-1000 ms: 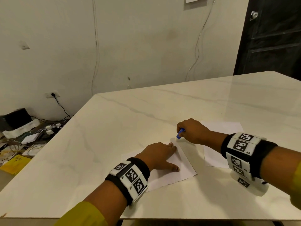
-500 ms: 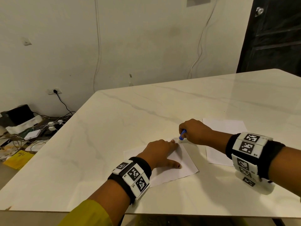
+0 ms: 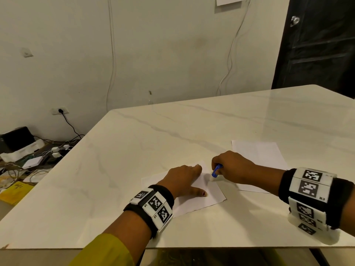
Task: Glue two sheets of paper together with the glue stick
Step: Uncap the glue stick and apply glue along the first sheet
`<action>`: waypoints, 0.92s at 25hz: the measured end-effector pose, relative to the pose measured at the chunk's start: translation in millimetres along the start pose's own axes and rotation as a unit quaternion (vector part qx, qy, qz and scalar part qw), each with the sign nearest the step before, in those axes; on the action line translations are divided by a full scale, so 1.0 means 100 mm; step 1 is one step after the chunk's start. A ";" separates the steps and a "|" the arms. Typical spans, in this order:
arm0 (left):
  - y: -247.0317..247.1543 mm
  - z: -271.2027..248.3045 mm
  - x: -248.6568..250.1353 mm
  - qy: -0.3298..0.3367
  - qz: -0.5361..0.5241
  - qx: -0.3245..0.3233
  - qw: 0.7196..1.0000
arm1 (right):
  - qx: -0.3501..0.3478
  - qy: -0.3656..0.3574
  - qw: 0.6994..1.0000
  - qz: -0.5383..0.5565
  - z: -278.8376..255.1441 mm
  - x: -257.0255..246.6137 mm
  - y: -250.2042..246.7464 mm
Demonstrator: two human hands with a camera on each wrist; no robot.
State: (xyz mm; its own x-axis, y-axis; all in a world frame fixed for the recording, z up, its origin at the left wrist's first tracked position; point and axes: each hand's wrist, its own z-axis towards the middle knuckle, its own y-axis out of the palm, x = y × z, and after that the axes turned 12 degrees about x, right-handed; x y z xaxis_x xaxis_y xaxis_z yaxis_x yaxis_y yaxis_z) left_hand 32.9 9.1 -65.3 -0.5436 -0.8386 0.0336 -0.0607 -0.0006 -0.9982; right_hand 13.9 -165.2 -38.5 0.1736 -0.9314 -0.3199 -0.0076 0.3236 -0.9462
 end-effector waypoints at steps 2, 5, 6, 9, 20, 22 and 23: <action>0.02 0.00 0.00 0.003 -0.007 0.003 1.000 | -0.001 0.000 1.000 0.000 -0.08 0.02 -0.02; 0.05 -0.02 -0.02 0.007 -0.011 0.004 1.000 | -0.010 0.001 1.000 0.000 -0.20 0.05 -0.04; 0.06 -0.01 -0.03 0.008 -0.008 0.005 1.000 | -0.012 0.001 1.000 0.000 -0.24 0.05 -0.04; 0.06 -0.01 -0.04 0.011 -0.007 0.011 1.000 | -0.017 -0.005 1.000 0.001 -0.33 0.07 -0.06; 0.03 -0.04 -0.03 0.004 -0.014 0.024 1.000 | -0.034 -0.023 0.999 -0.017 -0.54 0.06 -0.08; 0.03 -0.05 -0.03 0.002 -0.014 0.025 1.000 | -0.036 -0.026 0.999 -0.015 -0.58 0.05 -0.07; 0.03 -0.05 -0.02 0.001 -0.013 0.024 1.000 | -0.038 -0.030 0.999 -0.014 -0.59 0.03 -0.06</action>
State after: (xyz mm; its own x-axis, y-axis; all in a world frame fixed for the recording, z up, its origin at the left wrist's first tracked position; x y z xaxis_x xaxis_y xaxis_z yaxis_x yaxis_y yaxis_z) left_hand 30.0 13.7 -68.2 -0.5443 -0.8368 0.0588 -0.0349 -0.0474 -0.9983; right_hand -44.0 -180.3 -36.3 0.2332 -0.9276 -0.2918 -0.0754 0.2819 -0.9565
